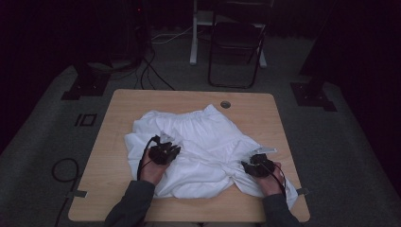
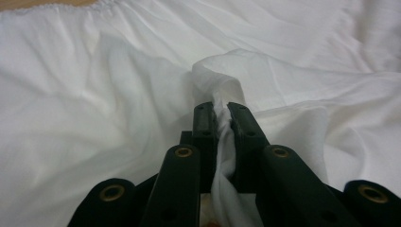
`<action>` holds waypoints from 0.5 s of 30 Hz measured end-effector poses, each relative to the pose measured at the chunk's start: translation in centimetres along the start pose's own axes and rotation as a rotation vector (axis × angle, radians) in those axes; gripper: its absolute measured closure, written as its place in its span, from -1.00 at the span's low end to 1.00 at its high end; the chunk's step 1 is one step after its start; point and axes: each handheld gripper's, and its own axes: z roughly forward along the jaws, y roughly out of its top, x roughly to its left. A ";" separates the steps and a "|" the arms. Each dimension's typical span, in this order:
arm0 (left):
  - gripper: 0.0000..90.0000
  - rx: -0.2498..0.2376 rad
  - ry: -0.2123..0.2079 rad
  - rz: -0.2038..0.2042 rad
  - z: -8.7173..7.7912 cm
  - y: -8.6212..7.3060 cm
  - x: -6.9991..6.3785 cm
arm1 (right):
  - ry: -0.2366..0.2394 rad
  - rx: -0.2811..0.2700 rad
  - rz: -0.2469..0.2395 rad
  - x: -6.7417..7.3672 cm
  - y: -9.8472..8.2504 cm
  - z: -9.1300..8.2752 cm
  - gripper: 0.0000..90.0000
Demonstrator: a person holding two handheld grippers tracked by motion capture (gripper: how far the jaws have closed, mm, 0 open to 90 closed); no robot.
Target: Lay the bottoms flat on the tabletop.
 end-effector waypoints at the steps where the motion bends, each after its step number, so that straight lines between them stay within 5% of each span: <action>1: 0.85 -0.006 -0.004 0.002 -0.8 -0.6 -0.2 | -0.002 0.000 0.001 0.0 0.0 0.0 0.34; 7: 0.85 -0.023 -0.018 -0.025 -4.2 -4.0 -0.7 | -0.014 0.002 -0.005 -0.1 0.1 0.0 0.48; 15: 0.87 0.016 -0.019 -0.048 -5.8 -8.1 -0.7 | -0.050 0.005 -0.015 -0.1 0.1 -0.2 0.85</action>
